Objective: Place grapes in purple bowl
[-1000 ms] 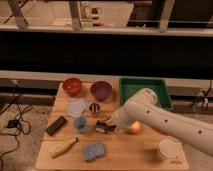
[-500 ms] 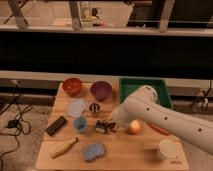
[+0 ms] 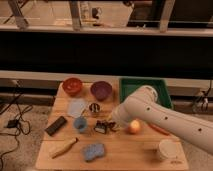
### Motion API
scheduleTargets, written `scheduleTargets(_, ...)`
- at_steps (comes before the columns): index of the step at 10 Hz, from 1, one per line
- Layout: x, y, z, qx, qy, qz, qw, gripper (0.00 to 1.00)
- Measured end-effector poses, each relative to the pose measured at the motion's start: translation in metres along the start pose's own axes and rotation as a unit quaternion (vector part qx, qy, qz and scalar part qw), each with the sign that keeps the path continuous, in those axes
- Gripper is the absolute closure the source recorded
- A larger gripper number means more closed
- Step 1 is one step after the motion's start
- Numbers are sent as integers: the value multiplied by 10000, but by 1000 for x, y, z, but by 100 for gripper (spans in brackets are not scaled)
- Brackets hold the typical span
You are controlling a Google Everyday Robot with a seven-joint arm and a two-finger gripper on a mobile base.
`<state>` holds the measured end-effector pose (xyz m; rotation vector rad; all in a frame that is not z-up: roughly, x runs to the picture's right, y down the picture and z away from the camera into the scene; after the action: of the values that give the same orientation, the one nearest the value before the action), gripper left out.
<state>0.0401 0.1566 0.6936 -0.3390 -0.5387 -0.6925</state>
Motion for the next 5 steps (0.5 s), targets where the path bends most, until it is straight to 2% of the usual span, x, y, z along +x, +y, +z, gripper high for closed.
scheduleTargets(3,28,-36,-3,272,32,-9,9996,91)
scheduleTargets(5,47,-72,-20,454,118,-92,9989,91)
